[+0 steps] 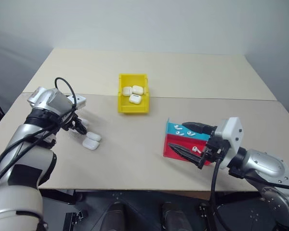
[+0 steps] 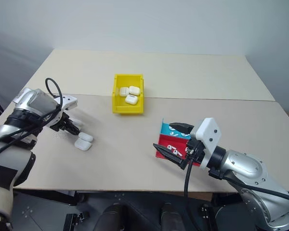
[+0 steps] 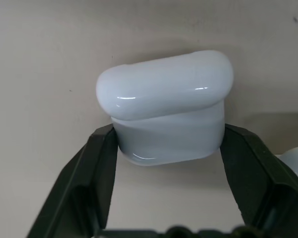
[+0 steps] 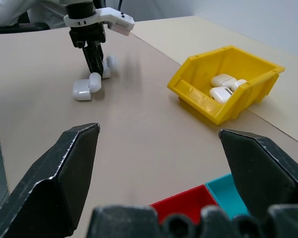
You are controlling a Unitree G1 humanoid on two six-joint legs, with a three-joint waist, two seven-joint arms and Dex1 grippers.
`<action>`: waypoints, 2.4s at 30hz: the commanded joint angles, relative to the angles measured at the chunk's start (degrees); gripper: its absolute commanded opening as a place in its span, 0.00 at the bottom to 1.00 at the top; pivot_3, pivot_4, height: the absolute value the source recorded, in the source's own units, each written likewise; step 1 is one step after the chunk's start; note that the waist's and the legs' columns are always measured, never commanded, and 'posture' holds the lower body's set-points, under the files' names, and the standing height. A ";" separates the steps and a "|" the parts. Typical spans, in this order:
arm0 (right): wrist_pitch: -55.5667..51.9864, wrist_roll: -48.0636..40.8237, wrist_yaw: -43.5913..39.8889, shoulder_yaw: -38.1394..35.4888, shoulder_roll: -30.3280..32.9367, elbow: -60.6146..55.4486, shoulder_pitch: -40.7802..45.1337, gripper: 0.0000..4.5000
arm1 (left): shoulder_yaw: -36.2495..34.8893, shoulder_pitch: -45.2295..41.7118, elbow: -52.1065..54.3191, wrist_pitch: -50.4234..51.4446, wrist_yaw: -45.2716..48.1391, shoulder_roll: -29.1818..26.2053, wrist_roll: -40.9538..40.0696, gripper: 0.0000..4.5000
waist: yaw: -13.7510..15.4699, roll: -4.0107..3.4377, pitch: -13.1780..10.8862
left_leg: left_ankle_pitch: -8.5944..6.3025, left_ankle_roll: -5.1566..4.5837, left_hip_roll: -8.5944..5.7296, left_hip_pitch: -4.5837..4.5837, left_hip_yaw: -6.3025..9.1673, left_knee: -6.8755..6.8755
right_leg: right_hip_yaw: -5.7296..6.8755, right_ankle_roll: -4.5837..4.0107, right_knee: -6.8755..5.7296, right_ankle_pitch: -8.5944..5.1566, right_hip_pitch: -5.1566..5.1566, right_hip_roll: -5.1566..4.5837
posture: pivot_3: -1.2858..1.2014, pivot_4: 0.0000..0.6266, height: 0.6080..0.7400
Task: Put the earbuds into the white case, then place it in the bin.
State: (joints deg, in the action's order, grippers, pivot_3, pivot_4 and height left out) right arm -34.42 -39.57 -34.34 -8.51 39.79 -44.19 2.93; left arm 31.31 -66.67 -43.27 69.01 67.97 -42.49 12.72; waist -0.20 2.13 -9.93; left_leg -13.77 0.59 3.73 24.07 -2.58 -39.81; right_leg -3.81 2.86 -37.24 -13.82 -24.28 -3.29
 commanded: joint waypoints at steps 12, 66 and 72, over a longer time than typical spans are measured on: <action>2.19 0.29 -1.59 -1.12 -0.05 0.02 0.06 1.00 | -6.71 5.65 15.14 -1.90 -3.44 -8.66 -3.14 0.62 | -0.46 0.01 0.00 | 0.00 0.00 0.01 0.06 0.01 0.00 | 0.00 0.00 0.02 0.00 -0.06 0.00 | 0.52 0.24 1.00; -28.53 21.02 -16.32 34.74 18.54 19.13 35.81 0.56 | -31.08 33.87 52.31 -50.14 15.91 13.82 -49.50 0.62 | -0.45 0.01 0.06 | 0.01 -0.02 0.01 0.02 -0.06 -0.07 | -0.06 0.02 0.09 0.11 -0.01 -0.03 | 0.52 0.24 1.00; -29.23 22.38 -16.40 35.77 16.89 19.58 35.66 0.56 | -30.04 34.34 53.02 -50.76 15.65 14.25 -49.76 0.62 | -0.50 0.00 0.06 | 0.01 -0.02 0.02 0.02 -0.06 -0.06 | -0.06 0.02 0.10 0.11 -0.02 -0.02 | 0.52 0.24 1.00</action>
State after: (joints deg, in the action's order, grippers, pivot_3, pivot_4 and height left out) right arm -63.19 -18.11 -50.76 28.18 56.58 -23.97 37.70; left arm 1.26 -32.21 7.91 19.30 83.80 -28.20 -36.06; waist -0.70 2.14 -9.87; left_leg -13.77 0.56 3.74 24.10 -2.65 -39.87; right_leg -3.86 2.88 -37.14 -13.72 -24.31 -3.32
